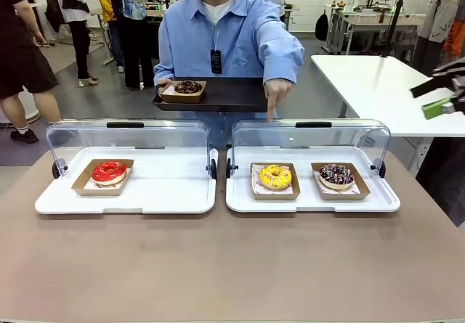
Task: Provide the desired donut to the person.
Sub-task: Pick up and lift the Paper togo box containing the Donut pointed at by the person.
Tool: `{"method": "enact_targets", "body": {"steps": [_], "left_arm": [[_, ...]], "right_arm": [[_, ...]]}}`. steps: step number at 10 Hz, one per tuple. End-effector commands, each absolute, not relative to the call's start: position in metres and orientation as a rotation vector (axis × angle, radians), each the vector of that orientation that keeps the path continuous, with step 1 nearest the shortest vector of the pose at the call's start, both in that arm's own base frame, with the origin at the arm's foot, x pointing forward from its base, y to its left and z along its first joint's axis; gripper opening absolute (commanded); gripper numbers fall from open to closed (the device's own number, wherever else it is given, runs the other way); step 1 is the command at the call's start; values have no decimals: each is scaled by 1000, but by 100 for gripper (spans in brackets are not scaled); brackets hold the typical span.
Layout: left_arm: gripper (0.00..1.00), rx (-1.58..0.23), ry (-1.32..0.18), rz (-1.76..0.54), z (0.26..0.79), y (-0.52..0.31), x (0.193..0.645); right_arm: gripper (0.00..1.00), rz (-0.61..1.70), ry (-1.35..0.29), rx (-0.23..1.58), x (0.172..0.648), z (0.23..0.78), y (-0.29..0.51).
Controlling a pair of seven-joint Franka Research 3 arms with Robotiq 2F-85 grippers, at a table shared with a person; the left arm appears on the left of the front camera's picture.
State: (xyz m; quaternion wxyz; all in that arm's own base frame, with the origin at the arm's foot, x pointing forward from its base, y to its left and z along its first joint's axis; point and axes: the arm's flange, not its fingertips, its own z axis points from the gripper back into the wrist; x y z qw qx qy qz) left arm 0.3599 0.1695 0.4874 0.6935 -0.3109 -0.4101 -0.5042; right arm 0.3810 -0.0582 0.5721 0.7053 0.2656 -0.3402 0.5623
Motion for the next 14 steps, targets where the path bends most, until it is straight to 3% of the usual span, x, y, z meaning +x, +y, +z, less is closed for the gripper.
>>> {"method": "enact_targets", "body": {"steps": [1, 3, 5, 9, 14], "left_arm": [[100, -704, -941, -1118, 487, 169, 359], [100, -704, -941, -1118, 487, 169, 359], [100, -704, -941, -1118, 487, 169, 359], [100, -704, -941, -1118, 487, 169, 359], [100, -704, -941, -1118, 487, 169, 359]], "right_arm": [[100, 1403, -510, 478, 415, 590, -18], [100, 1500, -315, 374, 435, 589, 31], [100, 1521, -226, 225, 456, 567, 76], [100, 1458, -205, 47, 475, 515, 131], [100, 1489, -215, 79, 478, 513, 134]]}}
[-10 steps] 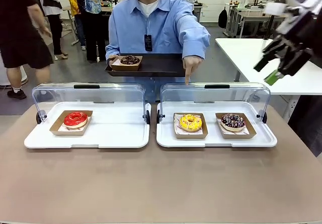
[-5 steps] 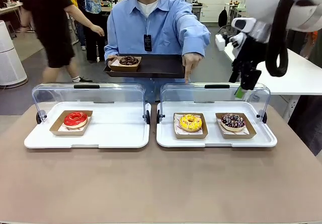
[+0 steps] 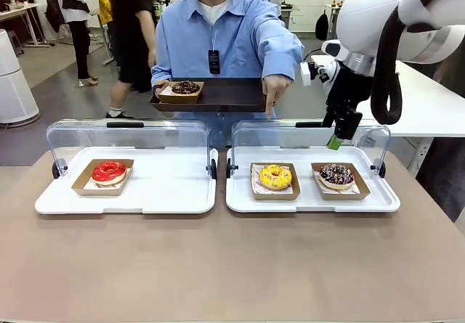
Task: Provide the desired donut to the person.
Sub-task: Pick up and lift the Paper togo box containing the Donut pointed at by the person.
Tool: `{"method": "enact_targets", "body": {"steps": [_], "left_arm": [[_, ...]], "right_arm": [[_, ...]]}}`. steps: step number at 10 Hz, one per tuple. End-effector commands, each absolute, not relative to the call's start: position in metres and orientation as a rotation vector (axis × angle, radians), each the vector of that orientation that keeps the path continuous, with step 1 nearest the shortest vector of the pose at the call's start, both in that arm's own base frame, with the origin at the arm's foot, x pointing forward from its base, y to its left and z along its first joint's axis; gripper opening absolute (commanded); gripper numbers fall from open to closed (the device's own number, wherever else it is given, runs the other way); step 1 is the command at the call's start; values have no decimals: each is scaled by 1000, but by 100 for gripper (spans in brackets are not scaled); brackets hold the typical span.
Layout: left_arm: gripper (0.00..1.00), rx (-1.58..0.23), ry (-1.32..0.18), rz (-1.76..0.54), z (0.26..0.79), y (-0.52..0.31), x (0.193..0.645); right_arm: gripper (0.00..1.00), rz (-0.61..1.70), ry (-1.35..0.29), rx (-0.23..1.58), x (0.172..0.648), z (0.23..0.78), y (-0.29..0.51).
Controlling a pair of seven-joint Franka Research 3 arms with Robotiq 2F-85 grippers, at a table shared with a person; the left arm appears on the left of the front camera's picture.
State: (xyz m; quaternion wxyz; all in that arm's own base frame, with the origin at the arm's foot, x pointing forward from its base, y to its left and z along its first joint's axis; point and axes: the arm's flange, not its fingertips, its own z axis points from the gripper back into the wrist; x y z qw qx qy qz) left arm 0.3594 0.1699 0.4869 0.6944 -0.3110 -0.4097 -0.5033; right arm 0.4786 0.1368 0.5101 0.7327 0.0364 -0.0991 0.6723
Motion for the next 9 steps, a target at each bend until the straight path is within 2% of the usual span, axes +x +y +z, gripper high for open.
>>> {"method": "enact_targets", "body": {"steps": [1, 7, 9], "left_arm": [[100, -704, -941, -1118, 487, 169, 359], [100, -704, -941, -1118, 487, 169, 359], [100, -704, -941, -1118, 487, 169, 359]], "right_arm": [[100, 1489, -215, 79, 478, 513, 134], [100, 1475, -222, 79, 479, 512, 134], [100, 1503, -185, 35, 480, 501, 181]]}}
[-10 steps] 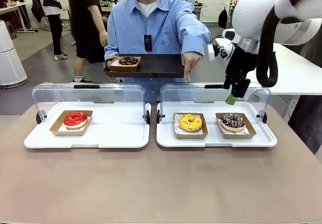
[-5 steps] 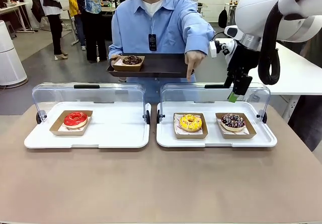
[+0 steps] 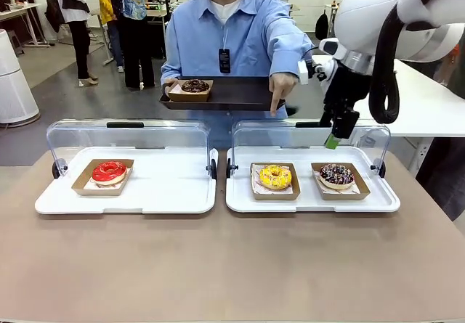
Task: Provide the desired donut to the person.
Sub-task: Pick up and lift the Paper togo box containing the Donut pointed at by the person.
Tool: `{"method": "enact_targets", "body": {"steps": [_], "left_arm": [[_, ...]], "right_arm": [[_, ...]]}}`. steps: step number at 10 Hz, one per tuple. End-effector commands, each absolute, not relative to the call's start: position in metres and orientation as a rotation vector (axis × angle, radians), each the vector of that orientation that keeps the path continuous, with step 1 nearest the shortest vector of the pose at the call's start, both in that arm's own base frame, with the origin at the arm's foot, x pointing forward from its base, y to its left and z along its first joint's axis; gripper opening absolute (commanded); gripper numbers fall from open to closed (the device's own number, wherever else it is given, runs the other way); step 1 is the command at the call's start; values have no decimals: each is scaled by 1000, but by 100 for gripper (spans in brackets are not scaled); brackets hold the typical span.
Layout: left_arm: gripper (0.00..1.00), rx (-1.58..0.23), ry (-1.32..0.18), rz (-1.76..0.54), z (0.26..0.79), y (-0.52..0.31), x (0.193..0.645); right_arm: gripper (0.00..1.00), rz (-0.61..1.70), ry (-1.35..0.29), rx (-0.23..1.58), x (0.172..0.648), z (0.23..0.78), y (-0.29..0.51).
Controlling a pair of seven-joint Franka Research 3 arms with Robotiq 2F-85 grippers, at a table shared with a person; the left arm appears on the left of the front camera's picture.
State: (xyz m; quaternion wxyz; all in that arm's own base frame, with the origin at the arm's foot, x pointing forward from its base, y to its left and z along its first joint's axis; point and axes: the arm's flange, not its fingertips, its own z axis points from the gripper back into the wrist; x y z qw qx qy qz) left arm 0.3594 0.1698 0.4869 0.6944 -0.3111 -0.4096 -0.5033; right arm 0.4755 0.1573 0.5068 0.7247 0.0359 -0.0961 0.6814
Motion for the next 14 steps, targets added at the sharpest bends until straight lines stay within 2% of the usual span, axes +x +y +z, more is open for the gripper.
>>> {"method": "enact_targets", "body": {"steps": [1, 8, 14], "left_arm": [[100, -704, -941, -1118, 487, 169, 359], [100, -704, -941, -1118, 487, 169, 359], [100, -704, -941, -1118, 487, 169, 359]], "right_arm": [[100, 1521, -162, 30, 478, 495, 201], [100, 1543, -70, 61, 502, 425, 264], [100, 1541, -94, 91, 495, 428, 253]]}}
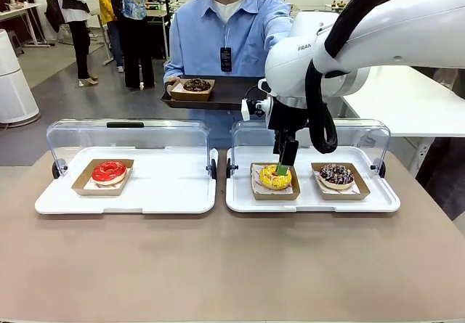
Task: Provide the desired donut to the person.
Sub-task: Pick up and lift the Paper togo box containing the Donut pointed at by the person.
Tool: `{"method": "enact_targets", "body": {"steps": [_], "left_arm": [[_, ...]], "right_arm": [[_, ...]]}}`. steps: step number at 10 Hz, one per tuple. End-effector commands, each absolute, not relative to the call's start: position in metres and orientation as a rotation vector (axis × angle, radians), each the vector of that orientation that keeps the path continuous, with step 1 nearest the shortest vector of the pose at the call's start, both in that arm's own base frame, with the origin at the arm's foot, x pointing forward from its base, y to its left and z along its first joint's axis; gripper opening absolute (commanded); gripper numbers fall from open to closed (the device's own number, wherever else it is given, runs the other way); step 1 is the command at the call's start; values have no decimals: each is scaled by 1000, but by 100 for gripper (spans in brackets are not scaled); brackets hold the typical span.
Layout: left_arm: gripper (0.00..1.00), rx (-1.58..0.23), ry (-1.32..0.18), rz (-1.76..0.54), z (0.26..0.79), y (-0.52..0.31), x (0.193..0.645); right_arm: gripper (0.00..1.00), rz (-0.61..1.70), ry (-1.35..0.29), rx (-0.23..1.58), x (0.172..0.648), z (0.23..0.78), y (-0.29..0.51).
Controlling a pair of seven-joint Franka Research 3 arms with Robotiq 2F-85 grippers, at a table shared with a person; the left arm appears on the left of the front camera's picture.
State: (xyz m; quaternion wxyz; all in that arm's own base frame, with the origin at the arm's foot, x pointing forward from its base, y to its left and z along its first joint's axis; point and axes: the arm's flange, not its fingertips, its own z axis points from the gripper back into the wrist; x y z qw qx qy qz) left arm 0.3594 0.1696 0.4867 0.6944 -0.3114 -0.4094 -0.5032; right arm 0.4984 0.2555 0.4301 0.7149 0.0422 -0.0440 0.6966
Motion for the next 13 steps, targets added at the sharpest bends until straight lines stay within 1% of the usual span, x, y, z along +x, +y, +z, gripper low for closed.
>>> {"method": "enact_targets", "body": {"steps": [1, 4, 5, 7, 10, 13], "left_arm": [[100, -704, -941, -1118, 487, 169, 359], [100, -704, -941, -1118, 487, 169, 359], [100, -704, -941, -1118, 487, 169, 359], [100, -704, -941, -1118, 487, 169, 359], [100, -704, -941, -1118, 487, 169, 359], [100, -704, -941, -1118, 487, 169, 359]], "right_arm": [[100, 1541, -94, 91, 495, 428, 253], [100, 1542, -96, 94, 498, 430, 255], [100, 1541, -129, 69, 492, 428, 254], [100, 1555, -140, 0, 476, 418, 253], [100, 1572, -135, -1, 464, 400, 247], [100, 1593, -134, -40, 456, 392, 248]]}}
